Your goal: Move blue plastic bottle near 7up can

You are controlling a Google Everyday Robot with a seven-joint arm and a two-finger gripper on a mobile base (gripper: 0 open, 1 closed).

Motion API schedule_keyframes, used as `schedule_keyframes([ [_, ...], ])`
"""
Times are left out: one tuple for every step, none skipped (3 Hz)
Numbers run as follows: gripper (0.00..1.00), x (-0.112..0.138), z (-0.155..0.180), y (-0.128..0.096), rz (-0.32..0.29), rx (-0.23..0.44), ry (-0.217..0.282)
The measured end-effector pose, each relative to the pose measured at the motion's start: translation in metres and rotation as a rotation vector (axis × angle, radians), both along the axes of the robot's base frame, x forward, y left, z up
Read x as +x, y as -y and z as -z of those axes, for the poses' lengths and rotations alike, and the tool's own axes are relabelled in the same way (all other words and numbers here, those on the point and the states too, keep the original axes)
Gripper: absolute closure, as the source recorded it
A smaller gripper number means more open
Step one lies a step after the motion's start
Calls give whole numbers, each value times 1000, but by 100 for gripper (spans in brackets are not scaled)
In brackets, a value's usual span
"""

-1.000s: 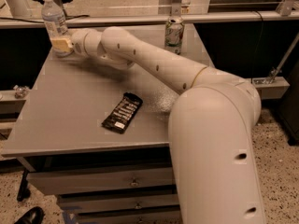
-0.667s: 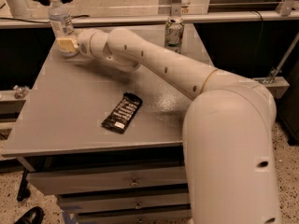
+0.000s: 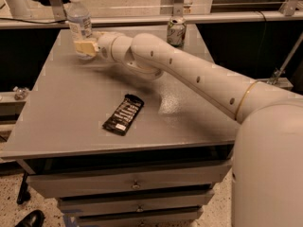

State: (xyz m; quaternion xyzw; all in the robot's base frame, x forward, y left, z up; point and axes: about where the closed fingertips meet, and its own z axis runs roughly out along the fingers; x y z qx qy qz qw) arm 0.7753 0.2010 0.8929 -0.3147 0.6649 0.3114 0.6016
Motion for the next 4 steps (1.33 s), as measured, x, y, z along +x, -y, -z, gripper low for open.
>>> schedule_keyframes([
  [100,-22,2,59,67,-19,-3],
  [100,-48,8,125,150,-50,-17],
  [100,-75,12,193,235,-94,-29],
  [100,-95,4,263,335,-123,-20],
])
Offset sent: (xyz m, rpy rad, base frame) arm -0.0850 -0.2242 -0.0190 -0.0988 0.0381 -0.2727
